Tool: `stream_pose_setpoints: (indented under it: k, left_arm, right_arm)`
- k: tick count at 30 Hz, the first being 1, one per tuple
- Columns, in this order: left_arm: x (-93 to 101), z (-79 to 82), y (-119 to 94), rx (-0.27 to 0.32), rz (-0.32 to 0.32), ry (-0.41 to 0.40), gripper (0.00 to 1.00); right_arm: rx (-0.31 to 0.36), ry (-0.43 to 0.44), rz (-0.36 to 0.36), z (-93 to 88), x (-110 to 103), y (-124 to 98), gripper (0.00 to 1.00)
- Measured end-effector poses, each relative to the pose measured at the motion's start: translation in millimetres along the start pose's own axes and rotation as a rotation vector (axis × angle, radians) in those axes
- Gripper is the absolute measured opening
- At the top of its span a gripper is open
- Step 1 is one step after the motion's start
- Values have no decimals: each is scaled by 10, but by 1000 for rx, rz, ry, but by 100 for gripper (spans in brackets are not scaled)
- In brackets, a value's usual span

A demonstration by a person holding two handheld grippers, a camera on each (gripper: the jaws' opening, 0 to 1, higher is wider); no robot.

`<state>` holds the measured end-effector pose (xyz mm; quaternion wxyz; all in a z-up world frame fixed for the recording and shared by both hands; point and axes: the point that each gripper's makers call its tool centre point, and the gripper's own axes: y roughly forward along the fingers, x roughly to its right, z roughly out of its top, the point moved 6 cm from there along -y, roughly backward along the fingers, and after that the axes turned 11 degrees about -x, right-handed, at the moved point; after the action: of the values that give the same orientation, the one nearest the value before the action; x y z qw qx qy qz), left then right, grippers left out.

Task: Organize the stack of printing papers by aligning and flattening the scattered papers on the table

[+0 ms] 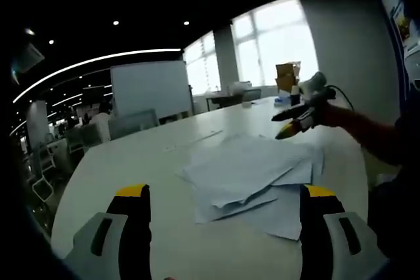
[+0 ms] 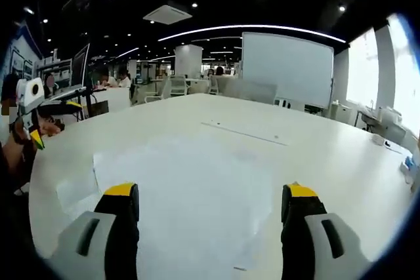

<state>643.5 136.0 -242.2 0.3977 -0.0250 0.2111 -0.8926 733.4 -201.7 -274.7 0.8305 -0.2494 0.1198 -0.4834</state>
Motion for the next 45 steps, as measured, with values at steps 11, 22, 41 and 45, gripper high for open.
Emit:
stream_pose_setpoints:
  k: [11,22,41,45]
  left_arm:
    - [4,1,15,-3,-4,2,97]
    - [3,9,22,6,0,3,97]
    - [50,20,39,3,-10,6,97]
    - [61,23,44,4,-12,7,97]
  right_arm:
    - [-11,15,3,-36,31,82,85]
    - [-19,35,-2,-77,95,162,84]
    - [-41,64,-17,-116,212,267,84]
    - [-51,72,-24,-138,252,292,83]
